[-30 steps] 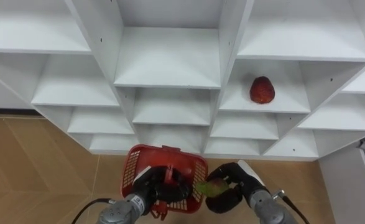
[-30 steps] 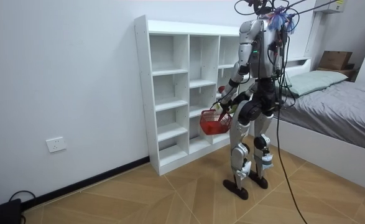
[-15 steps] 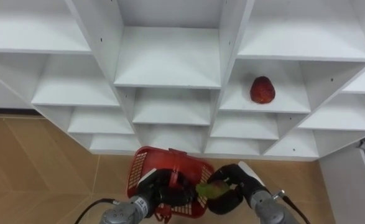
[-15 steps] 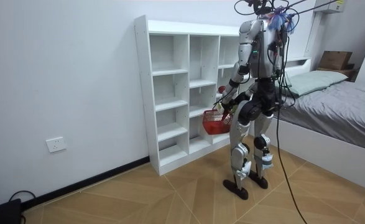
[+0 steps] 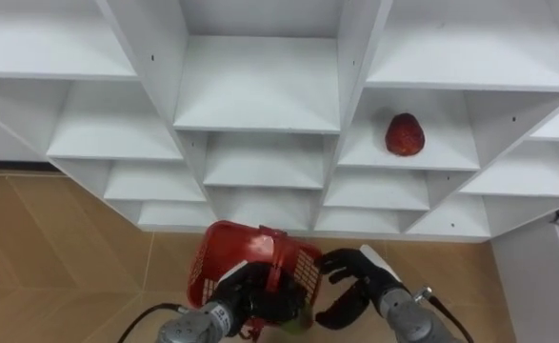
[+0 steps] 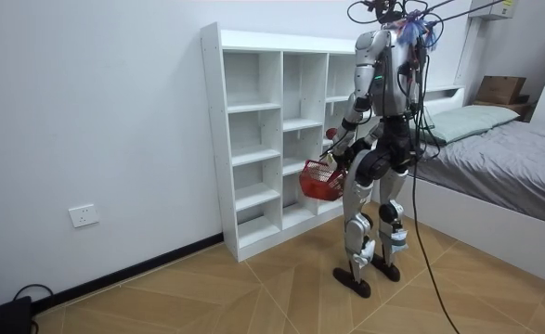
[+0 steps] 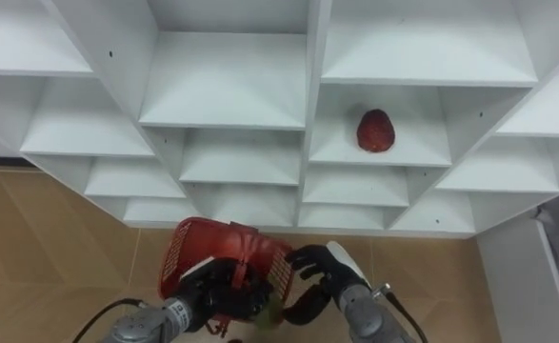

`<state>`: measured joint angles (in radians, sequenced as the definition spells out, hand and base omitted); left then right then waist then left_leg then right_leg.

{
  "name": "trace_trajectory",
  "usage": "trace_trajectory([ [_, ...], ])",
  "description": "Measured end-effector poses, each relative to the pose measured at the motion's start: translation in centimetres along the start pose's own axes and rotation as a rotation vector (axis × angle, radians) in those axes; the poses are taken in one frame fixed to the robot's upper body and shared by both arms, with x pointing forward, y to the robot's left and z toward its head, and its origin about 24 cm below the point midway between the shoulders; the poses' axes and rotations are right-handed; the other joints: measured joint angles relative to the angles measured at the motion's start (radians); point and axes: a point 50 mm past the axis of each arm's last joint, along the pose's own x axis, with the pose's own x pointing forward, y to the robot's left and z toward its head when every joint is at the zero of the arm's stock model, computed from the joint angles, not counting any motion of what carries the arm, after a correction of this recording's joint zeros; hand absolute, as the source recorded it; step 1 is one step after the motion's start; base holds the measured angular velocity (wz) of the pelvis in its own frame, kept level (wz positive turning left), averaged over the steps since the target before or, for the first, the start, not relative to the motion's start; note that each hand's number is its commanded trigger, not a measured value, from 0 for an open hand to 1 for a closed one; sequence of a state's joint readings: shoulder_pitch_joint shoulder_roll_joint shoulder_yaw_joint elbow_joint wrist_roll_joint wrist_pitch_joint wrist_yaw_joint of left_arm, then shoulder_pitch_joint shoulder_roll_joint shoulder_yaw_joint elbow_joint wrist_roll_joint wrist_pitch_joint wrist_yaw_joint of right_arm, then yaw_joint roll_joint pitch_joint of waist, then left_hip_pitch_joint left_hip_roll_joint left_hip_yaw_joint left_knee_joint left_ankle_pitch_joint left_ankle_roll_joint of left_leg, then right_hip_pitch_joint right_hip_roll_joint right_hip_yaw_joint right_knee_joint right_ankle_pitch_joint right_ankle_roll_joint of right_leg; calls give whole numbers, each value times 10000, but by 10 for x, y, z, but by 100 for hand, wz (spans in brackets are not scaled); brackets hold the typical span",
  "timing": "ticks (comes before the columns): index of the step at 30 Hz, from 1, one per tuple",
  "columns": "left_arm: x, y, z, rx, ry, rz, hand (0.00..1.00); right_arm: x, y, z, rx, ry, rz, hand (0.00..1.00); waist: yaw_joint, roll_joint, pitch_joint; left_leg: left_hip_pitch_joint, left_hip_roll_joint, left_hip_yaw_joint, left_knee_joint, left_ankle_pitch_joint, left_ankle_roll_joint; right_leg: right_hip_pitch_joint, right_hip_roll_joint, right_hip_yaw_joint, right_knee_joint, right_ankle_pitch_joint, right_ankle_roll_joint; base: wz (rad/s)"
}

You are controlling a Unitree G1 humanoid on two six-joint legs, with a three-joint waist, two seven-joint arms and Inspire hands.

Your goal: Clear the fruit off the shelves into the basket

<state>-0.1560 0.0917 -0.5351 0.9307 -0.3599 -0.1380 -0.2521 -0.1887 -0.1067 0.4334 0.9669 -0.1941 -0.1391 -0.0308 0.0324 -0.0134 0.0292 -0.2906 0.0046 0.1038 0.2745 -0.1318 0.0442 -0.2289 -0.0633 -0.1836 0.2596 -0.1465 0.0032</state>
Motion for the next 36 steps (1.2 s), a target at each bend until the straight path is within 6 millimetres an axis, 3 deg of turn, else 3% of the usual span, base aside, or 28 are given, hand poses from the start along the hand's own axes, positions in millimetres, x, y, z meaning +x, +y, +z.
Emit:
trace_trajectory([
  [12,2,-9,1,-81,-46,-867,100,1,3,2,404,-52,274,35,-49,33,11,40,-9,15,23,3,6,25,-46,-49,56,-1,1,0],
  [15,2,-10,1,-100,-27,-960,100,1,3,2,404,-52,330,27,-56,32,11,41,-9,17,15,3,6,24,-44,-50,53,-1,1,0],
  [17,2,-10,1,-101,-19,-976,100,1,3,2,404,-50,339,3,-61,31,11,40,-9,18,7,3,6,24,-41,-51,46,-1,1,0],
  [18,2,-10,1,-101,-18,-977,100,1,3,2,404,-49,339,0,-61,31,12,40,-9,18,6,3,6,24,-41,-51,44,-1,1,0],
  [36,-1,3,1,-377,-104,-76,100,1,3,5,720,-239,296,0,-64,21,17,45,-2,8,-6,2,3,65,7,46,-8,-20,-12,0],
])
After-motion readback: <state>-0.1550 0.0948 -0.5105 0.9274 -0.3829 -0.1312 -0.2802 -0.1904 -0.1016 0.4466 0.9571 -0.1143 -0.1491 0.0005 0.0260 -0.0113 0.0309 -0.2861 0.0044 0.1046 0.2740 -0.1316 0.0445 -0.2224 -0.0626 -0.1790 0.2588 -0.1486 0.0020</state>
